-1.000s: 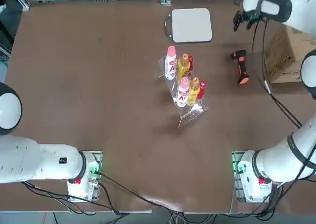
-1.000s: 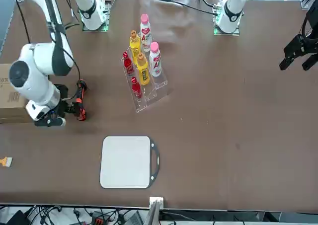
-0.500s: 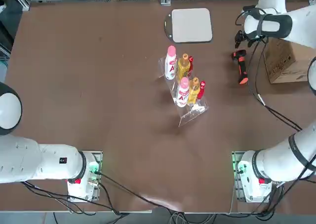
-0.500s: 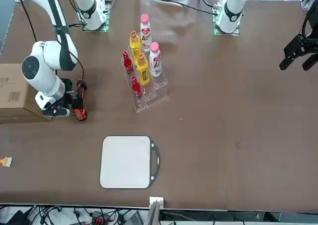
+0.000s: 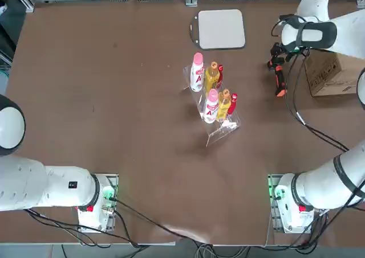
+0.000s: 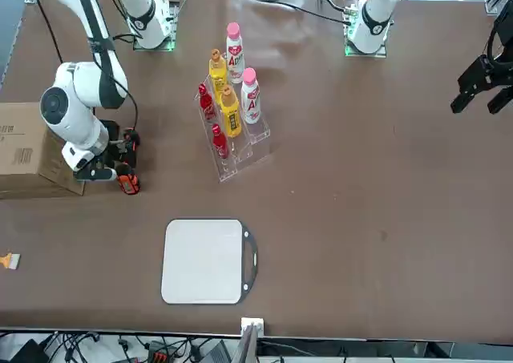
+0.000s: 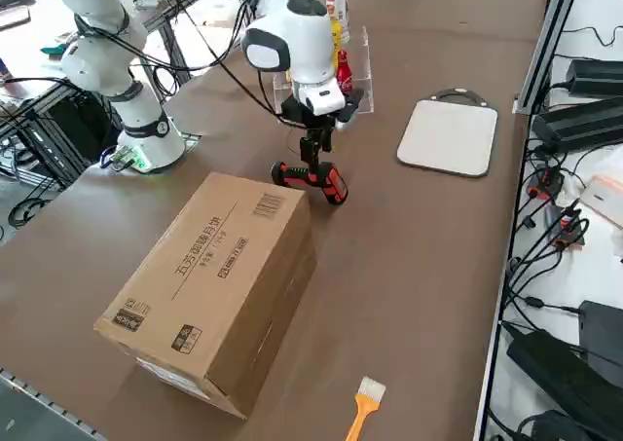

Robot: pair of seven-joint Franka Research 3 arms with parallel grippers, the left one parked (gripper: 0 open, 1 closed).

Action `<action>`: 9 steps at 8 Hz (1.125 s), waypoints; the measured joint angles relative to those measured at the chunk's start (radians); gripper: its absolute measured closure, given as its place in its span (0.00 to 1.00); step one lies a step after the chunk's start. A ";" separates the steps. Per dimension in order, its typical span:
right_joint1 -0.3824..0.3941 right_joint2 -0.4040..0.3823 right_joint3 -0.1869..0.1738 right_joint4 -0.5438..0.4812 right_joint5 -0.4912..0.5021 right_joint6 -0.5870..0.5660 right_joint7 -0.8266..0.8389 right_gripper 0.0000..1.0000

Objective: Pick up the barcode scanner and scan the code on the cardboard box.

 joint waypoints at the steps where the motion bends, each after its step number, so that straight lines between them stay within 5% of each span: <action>1: 0.000 0.008 0.000 -0.007 0.000 0.001 0.000 0.00; 9: -0.049 0.093 0.002 -0.010 0.000 0.068 -0.063 0.00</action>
